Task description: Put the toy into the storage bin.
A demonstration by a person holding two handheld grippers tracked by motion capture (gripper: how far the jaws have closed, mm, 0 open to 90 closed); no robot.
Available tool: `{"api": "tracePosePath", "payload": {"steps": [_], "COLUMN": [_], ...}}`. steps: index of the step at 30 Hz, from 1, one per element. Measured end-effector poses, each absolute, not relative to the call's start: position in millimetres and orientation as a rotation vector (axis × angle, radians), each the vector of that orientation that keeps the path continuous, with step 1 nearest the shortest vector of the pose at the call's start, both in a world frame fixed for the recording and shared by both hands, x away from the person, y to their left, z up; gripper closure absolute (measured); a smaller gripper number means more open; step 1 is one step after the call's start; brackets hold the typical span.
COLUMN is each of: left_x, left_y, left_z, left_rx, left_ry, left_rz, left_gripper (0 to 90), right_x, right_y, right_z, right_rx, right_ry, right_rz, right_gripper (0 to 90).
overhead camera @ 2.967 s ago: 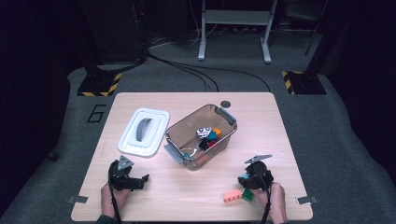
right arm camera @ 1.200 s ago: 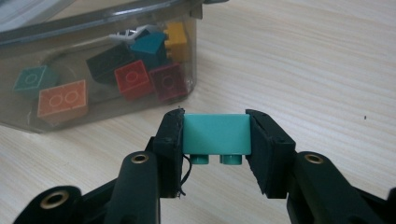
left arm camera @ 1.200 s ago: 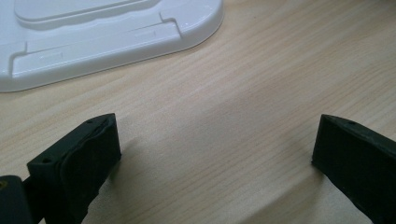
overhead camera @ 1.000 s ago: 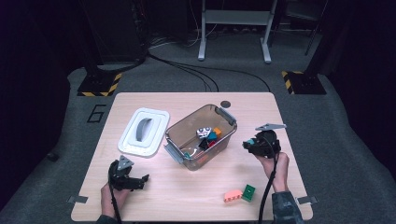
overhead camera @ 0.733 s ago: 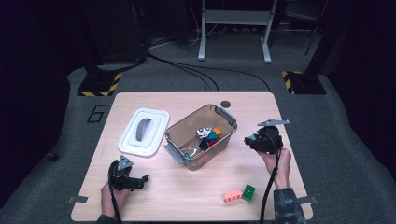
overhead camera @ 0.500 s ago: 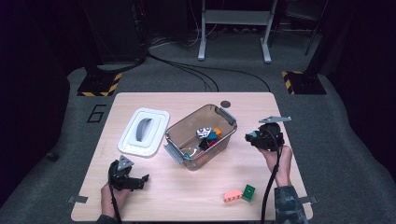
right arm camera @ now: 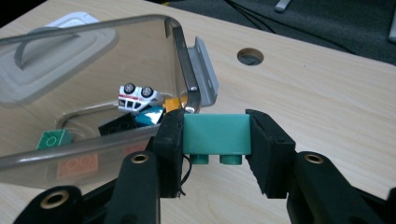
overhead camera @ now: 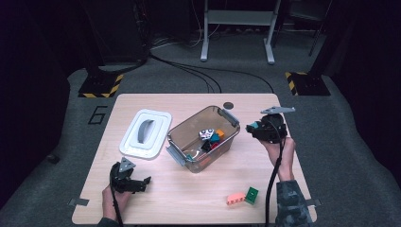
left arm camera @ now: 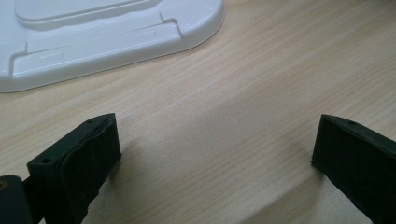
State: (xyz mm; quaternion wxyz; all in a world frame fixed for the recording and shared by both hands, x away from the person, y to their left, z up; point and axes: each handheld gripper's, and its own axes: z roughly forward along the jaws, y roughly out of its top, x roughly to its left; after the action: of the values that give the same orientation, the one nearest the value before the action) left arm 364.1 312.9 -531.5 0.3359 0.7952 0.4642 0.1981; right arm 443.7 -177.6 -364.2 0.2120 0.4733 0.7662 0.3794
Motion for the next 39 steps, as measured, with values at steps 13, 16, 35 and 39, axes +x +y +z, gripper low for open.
{"api": "tracePosePath", "payload": {"steps": [13, 16, 35, 39], "left_x": [364.1, 364.1, 364.1, 364.2], "left_y": [313.0, 313.0, 313.0, 313.0], "left_z": [-531.4, -531.5, -531.5, -531.5], "left_rx": [2.075, 2.074, 2.075, 2.074], "left_ry": [1.21, 1.209, 1.209, 1.209], "left_rz": [0.519, 0.518, 0.519, 0.521], "left_gripper": [0.9, 0.9, 1.0, 1.0], "right_x": [456.1, 458.9, 468.8, 470.7], "right_y": [-159.8, -151.0, -106.4, -98.8], "right_z": [-349.1, -347.4, -369.9, -375.9], "right_rx": [1.258, 1.239, 1.177, 1.165], "right_ry": [2.132, 2.153, 2.356, 2.412], "right_rz": [1.091, 1.088, 1.01, 0.976], "right_gripper": [58.5, 58.5, 58.4, 58.4]}}
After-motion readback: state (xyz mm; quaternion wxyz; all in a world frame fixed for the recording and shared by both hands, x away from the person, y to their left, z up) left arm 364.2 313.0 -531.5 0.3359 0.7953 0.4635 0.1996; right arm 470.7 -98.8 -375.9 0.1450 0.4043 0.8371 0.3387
